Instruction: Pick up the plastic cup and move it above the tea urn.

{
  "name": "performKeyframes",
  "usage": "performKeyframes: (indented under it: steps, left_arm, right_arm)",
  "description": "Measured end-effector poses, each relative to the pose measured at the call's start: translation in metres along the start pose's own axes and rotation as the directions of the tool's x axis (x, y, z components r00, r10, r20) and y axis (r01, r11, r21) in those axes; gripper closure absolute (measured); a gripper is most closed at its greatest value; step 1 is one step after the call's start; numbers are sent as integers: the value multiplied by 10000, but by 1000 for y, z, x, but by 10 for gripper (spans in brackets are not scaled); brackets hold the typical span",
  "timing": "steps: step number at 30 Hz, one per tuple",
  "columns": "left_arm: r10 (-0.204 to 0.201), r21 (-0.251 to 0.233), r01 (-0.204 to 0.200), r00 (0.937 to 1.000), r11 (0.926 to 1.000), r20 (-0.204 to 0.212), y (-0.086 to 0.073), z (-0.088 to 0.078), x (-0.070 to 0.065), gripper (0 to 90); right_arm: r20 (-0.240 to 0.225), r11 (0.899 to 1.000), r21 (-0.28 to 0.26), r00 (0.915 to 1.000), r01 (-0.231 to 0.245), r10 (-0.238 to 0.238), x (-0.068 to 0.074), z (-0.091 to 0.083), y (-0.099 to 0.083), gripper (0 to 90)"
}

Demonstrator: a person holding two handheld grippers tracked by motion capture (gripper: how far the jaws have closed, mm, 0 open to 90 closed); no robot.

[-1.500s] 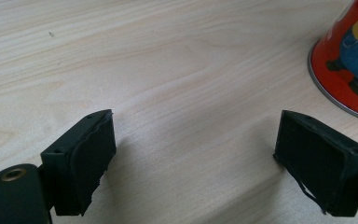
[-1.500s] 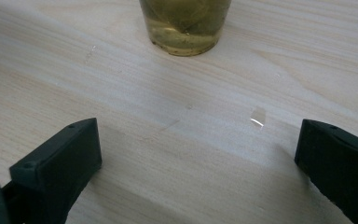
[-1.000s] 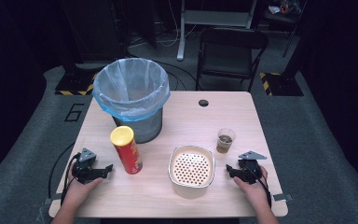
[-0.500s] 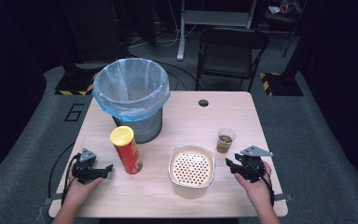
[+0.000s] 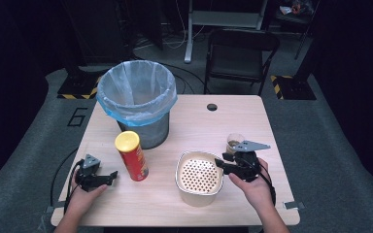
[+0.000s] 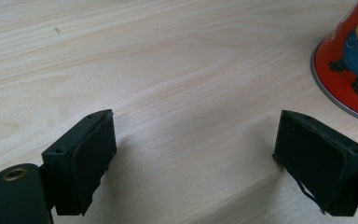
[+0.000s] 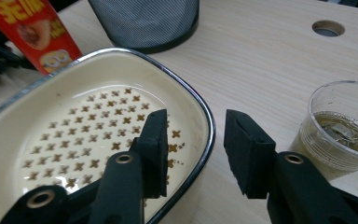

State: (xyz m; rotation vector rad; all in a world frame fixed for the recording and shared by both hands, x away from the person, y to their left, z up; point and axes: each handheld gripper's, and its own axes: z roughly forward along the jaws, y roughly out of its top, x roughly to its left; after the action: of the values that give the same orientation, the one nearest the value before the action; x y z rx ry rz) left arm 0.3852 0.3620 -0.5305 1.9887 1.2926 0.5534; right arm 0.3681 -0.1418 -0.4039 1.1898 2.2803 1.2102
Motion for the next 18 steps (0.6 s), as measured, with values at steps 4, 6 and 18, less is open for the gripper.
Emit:
performKeyframes:
  steps: [4,6,18]
  left_arm:
    - [-1,-4,1,10000,10000,1,0,0,0,123]
    - [7,6,-7,10000,10000,2,0,0,0,123]
    - [-3,-3,3,10000,10000,-1,0,0,0,123]
  right_arm:
    - [287,9993,362,9996,75,-85,1,13,-3,717]
    - [353,9987,491,9992,167,-184,0,17,-5,735]
    - [-98,9993,364,10000,-15,18,-9,15,-5,785]
